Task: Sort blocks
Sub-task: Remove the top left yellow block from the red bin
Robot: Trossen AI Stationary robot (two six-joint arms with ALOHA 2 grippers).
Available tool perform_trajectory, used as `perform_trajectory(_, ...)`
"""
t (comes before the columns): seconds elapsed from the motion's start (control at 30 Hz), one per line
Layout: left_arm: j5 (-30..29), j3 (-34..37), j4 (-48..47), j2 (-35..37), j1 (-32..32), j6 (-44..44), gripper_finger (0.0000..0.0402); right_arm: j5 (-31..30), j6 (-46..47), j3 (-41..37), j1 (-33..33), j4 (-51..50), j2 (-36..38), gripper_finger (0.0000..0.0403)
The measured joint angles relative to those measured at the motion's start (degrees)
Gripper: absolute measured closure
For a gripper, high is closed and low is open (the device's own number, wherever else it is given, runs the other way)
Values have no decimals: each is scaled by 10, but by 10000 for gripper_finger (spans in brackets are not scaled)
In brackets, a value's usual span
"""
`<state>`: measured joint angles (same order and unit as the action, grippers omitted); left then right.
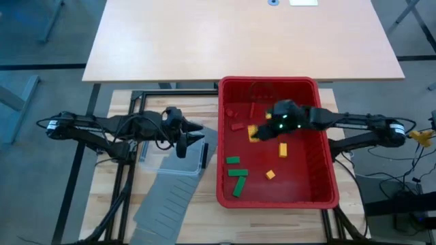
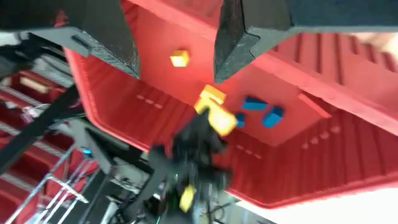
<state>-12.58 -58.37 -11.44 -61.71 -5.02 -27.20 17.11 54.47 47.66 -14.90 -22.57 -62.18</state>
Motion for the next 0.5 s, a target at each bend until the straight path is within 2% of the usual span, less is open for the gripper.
perform_trajectory(0.23, 48, 0, 46, -1, 25, -8, 222, -53, -5, 12, 0, 252, 27, 290)
perform_trajectory(0.5, 90, 0, 99, -1, 67, -8, 234, -50, -34, 69, 18, 275, -41, 290)
